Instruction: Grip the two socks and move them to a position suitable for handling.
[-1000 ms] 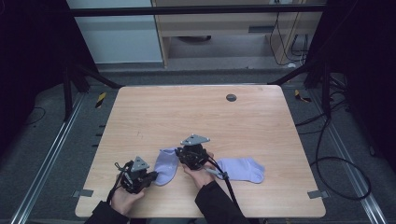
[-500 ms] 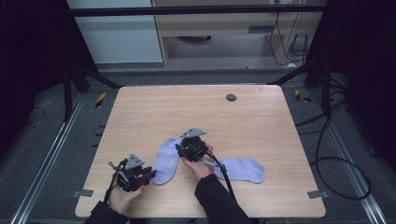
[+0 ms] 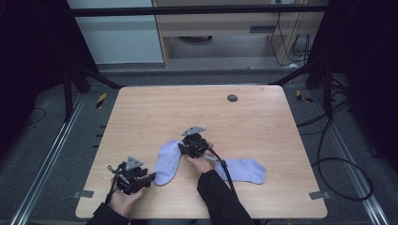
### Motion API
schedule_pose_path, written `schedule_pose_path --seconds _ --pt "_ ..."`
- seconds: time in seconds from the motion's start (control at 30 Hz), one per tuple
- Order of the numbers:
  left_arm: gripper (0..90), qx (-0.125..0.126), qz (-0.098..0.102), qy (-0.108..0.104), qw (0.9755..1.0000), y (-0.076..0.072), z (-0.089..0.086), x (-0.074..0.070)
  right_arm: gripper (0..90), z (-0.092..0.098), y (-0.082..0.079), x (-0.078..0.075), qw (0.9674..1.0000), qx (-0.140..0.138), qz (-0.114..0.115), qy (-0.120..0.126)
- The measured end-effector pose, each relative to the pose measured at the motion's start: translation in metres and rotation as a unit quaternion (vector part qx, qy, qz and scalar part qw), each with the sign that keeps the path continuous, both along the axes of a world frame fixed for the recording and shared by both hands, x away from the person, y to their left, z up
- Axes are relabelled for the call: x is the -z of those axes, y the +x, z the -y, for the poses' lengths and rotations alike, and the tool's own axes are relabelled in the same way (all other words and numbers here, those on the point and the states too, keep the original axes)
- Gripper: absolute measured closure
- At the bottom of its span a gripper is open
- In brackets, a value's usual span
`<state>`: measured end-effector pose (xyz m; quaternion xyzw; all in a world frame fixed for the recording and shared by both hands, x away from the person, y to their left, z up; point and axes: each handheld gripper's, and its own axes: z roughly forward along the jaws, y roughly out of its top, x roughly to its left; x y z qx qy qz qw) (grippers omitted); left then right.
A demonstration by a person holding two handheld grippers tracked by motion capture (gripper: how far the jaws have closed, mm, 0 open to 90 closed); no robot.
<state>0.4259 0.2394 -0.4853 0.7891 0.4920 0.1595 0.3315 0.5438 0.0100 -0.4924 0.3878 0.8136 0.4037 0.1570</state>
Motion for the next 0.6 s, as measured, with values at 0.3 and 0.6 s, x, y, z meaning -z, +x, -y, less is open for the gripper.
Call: schedule_pose_path --seconds 0.3,0.6 --pt "66.8 0.003 -0.013 0.01 0.9999 0.001 0.005 0.004 79.9 -0.002 0.004 0.011 0.9998 -0.007 -0.009 -0.017" --pt "86.3 0.013 -0.02 0.007 0.9997 0.006 0.004 0.001 88.2 0.0 -0.003 0.001 0.9999 -0.012 -0.012 0.002"
